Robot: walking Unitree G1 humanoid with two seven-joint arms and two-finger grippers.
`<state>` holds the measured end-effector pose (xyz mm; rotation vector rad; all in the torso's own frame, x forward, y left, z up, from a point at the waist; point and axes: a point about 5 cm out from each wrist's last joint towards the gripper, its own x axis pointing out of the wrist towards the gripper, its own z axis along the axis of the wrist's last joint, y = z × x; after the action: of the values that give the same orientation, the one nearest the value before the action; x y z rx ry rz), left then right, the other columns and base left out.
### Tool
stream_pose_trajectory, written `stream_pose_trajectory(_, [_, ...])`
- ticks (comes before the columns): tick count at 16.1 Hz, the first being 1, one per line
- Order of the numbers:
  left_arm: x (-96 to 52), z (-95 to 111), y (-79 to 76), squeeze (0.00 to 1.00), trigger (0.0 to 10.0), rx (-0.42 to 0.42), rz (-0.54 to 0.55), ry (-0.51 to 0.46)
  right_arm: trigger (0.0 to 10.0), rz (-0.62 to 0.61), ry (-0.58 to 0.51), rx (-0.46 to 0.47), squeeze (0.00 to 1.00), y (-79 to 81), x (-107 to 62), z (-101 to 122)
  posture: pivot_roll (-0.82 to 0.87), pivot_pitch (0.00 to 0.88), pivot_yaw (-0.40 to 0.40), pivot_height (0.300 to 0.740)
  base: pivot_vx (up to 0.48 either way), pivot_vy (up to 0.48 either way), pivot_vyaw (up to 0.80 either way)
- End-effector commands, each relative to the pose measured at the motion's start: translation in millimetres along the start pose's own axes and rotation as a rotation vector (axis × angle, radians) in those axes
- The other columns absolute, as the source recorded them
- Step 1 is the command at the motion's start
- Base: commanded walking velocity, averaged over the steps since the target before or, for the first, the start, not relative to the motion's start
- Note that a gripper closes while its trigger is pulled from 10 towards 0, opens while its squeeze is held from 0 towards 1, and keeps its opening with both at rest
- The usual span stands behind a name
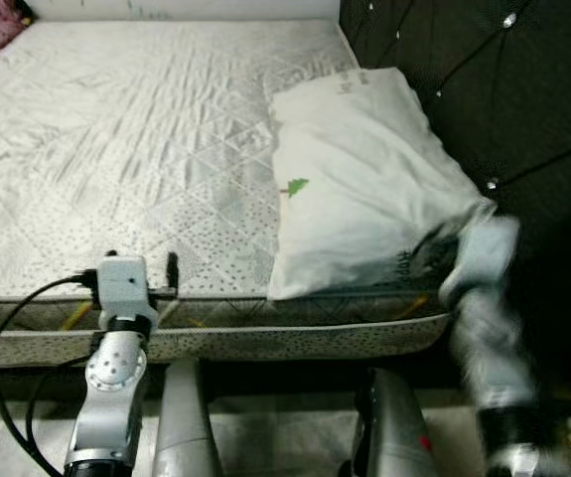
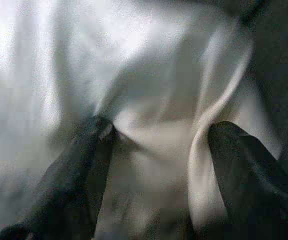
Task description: Clean up the room
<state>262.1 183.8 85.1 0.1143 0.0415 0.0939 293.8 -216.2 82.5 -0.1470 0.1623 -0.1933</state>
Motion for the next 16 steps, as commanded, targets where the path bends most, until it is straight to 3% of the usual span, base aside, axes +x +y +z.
stream_pose_trajectory(1, [-2.6,4.5,-4.7,0.00,10.0,0.004,-0.047,-0.019,10.0,0.019,0.025,-0.017,1.00,3.6,-10.4,-2.9,0.08,0.000,-0.042,0.518,0.000,0.000,0.00])
stream_pose_trajectory(3, [-4.1,3.3,-6.4,0.00,10.0,-0.021,-0.043,-0.007,10.0,-0.009,0.025,-0.073,1.00,0.3,-15.2,0.9,0.08,0.000,-0.036,0.518,0.000,0.000,0.00])
stream_pose_trajectory(4, [-3.8,2.6,-8.7,0.00,10.0,-0.009,-0.052,0.001,10.0,-0.046,-0.098,-0.084,1.00,-2.9,-2.4,30.2,0.08,0.000,-0.034,0.518,0.000,0.000,0.00])
stream_pose_trajectory(5, [-3.7,2.5,-9.3,0.00,10.0,-0.006,-0.057,0.002,10.0,-0.048,-0.147,-0.085,1.00,-2.3,1.5,41.8,0.08,0.000,-0.033,0.518,0.000,0.000,0.00])
stream_pose_trajectory(6, [-2.8,2.8,-10.3,0.00,10.0,0.003,-0.067,0.000,10.0,-0.024,-0.320,-0.081,1.00,7.2,12.4,85.8,0.08,0.000,-0.032,0.518,0.000,0.000,0.00])
stream_pose_trajectory(7, [-2.7,3.1,-10.3,0.00,10.0,0.002,-0.068,0.000,10.0,-0.006,-0.363,-0.076,1.00,12.0,13.2,98.2,0.08,0.000,-0.032,0.518,0.000,0.000,0.00])
stream_pose_trajectory(8, [-1.5,3.7,-9.7,0.00,10.0,-0.001,-0.065,-0.001,10.0,0.043,-0.475,-0.064,1.00,30.6,16.3,130.5,0.08,0.000,-0.036,0.518,0.000,0.000,0.00])
stream_pose_trajectory(9, [-1.1,3.0,-9.9,0.00,10.0,-0.005,-0.063,0.002,10.0,0.104,-0.498,-0.054,1.00,49.6,19.4,137.7,0.08,0.000,-0.036,0.518,0.000,0.000,0.00])
stream_pose_trajectory(10, [-0.5,2.6,-11.6,0.00,10.0,-0.004,-0.064,0.004,10.0,0.148,-0.419,-0.018,1.00,64.7,26.2,126.2,0.09,0.000,-0.040,0.518,0.000,0.000,0.00])
stream_pose_trajectory(12, [-0.1,2.7,-12.1,0.00,10.0,-0.009,-0.060,0.007,10.0,0.269,-0.148,0.052,1.00,91.0,33.6,78.7,0.10,0.000,-0.046,0.518,0.000,0.000,0.00])
stream_pose_trajectory(15, [-0.6,-1.5,-8.4,0.00,10.0,-0.039,-0.038,0.035,10.0,0.268,0.221,0.159,1.00,97.0,26.8,11.6,0.12,0.000,-0.049,0.518,0.000,0.000,0.00])
stream_pose_trajectory(16, [-0.9,-2.2,-7.3,0.00,10.0,-0.045,-0.035,0.041,10.0,0.257,0.235,0.166,1.00,96.1,25.5,6.5,0.12,0.000,-0.046,0.518,0.000,0.000,0.00])
